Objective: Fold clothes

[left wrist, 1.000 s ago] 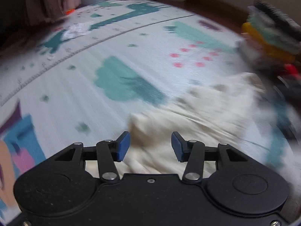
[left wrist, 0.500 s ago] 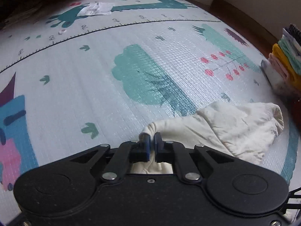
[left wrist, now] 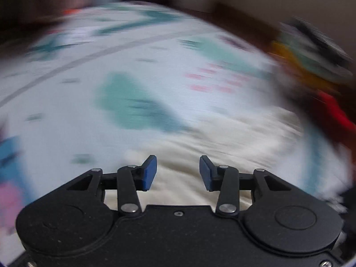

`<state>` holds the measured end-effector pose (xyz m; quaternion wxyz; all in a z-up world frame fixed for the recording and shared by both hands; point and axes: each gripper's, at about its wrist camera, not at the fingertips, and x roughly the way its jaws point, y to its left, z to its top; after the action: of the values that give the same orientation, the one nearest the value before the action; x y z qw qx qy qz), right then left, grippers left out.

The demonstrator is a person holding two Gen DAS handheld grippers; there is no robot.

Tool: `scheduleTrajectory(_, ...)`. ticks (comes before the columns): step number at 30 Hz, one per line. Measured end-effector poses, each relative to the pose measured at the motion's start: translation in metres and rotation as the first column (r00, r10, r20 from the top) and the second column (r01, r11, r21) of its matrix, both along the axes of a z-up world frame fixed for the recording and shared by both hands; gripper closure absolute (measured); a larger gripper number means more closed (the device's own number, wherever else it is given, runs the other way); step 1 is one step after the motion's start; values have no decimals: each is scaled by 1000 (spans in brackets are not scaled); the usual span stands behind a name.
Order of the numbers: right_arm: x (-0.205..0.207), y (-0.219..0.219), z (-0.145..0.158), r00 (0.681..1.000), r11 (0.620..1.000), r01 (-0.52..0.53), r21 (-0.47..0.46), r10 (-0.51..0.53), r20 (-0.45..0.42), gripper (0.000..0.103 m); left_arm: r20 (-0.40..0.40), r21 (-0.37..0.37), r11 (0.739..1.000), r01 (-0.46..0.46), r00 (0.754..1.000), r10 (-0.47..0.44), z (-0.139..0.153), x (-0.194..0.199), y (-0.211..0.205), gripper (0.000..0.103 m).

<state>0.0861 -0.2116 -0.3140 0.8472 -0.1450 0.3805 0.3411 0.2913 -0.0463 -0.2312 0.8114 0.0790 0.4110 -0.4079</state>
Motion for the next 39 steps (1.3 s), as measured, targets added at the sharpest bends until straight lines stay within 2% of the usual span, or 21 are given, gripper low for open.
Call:
scheduleTrajectory(1,0,0,-1,1000,1000,11,8,-11,-6,64,-5,-15,997,80,997,-80,-1,-9,-10,62)
scheduleTrajectory(5,5,0,-3,998,999,36,23,-35,-42,63,62,47,981,188,980,-191,-11,-34,-54,62)
scheduleTrajectory(7,7,-1,-5,998,999,44,31,-42,-51,63,99,152,983,107,987,-123,-26,-27,-70,68)
scheduleTrajectory(8,7,-1,-6,998,998,48,35,-46,-52,63,70,138,989,52,996,-63,-32,-20,-67,71)
scheduleTrajectory(9,7,-1,-6,997,998,51,37,-49,-51,63,41,125,992,-3,999,-2,-38,-13,-65,71)
scheduleTrajectory(11,6,-1,-6,997,997,61,39,-59,-50,63,-11,109,989,-96,995,97,-48,-2,-61,70)
scheduleTrajectory(13,5,-2,-5,997,997,68,40,-66,-50,63,16,119,992,-39,999,38,-41,-12,-64,71)
scheduleTrajectory(14,4,-2,-5,996,997,69,41,-67,-51,63,3,102,995,-20,1000,20,-36,-11,-61,69)
scheduleTrajectory(15,3,-3,-3,997,997,67,48,-65,-48,63,-13,65,998,-23,1000,24,-29,-7,-56,62)
scheduleTrajectory(17,1,-7,0,997,996,66,65,-64,-42,63,-13,16,999,-29,999,29,-16,-1,-50,56)
scheduleTrajectory(20,6,-39,15,978,951,209,230,-201,-58,62,2,12,1000,-27,1000,27,-10,6,-54,56)
scheduleTrajectory(22,22,-80,17,899,830,436,347,-387,-203,62,-14,23,999,-30,999,31,-15,6,-54,59)
scheduleTrajectory(25,43,-141,1,733,590,680,435,-545,-407,61,-16,62,998,-4,1000,5,-25,-3,-53,63)
scheduleTrajectory(28,67,-183,-13,598,428,799,423,-643,-479,58,-22,118,993,-28,999,31,-40,-10,-51,62)
scheduleTrajectory(30,82,-204,-22,521,322,847,422,-657,-544,64,-20,121,991,-50,998,53,-49,-13,-50,62)
scheduleTrajectory(31,89,-206,-18,520,321,846,426,-672,-528,68,-17,117,991,-58,998,60,-49,-14,-50,61)
scheduleTrajectory(32,95,-209,-14,521,322,844,430,-686,-508,81,-13,114,991,-65,998,67,-49,-15,-49,61)
scheduleTrajectory(33,104,-208,-2,555,371,818,439,-708,-436,88,-9,118,991,-68,998,70,-49,-16,-50,60)
scheduleTrajectory(34,112,-206,10,586,419,792,445,-725,-362,89,-4,120,990,-73,997,74,-49,-17,-50,60)
scheduleTrajectory(36,126,-208,32,621,464,746,478,-744,-247,89,7,112,988,-104,995,104,-51,-20,-50,58)
scheduleTrajectory(39,147,-209,38,629,550,754,360,-763,-150,85,49,143,984,-110,993,104,-46,-27,-57,59)
